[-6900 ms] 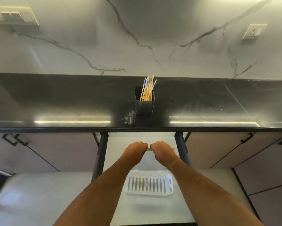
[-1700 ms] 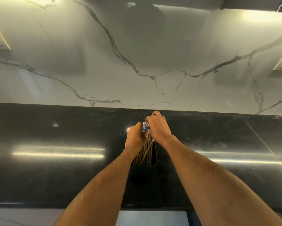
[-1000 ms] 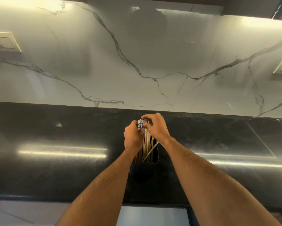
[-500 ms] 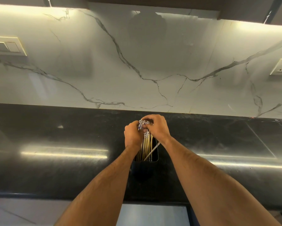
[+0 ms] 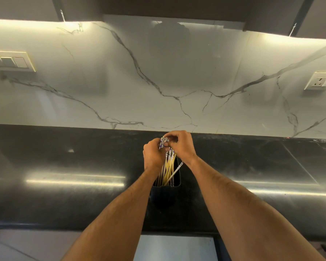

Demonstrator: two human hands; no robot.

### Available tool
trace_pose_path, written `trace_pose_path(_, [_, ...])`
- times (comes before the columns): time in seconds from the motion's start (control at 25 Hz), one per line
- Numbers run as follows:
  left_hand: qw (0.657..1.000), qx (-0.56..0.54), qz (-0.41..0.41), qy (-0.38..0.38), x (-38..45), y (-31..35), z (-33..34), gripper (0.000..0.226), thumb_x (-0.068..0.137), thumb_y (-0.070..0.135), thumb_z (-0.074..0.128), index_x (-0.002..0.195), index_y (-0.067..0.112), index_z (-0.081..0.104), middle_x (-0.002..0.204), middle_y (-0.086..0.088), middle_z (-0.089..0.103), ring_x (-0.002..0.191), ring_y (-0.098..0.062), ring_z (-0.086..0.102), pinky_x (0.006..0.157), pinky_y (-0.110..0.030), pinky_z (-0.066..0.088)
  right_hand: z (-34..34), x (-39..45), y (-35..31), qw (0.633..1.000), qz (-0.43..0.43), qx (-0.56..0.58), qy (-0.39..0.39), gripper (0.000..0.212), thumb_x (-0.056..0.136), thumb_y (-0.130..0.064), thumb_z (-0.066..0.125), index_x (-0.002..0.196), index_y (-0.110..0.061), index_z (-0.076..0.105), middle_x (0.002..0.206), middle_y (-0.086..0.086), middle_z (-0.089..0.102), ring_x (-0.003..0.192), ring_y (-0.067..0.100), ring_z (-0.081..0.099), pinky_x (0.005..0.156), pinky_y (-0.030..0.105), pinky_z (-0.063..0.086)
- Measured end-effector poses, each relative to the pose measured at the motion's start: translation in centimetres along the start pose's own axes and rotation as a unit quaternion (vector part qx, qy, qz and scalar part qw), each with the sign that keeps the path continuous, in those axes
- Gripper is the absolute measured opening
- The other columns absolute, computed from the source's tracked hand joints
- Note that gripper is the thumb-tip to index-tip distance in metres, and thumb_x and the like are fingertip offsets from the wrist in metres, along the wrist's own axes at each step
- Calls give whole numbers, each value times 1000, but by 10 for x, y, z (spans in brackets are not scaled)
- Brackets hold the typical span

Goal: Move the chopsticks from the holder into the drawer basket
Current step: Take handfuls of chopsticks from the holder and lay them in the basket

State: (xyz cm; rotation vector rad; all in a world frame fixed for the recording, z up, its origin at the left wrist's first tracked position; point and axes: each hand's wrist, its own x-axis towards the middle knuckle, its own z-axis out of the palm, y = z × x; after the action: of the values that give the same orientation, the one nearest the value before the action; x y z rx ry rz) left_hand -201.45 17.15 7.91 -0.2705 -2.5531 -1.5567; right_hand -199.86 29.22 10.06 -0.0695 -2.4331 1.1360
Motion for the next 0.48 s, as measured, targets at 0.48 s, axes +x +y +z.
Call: trace_pose_path(0.48, [991, -104, 70, 51, -13, 43, -28, 43, 90, -5, 67, 123, 18, 53, 75, 6, 73, 69, -5, 71, 69, -22, 61, -31, -6, -49, 996, -37, 83, 15, 29, 81, -2, 80, 108, -14, 76, 92, -7, 75, 86, 2, 72, 75, 16, 58])
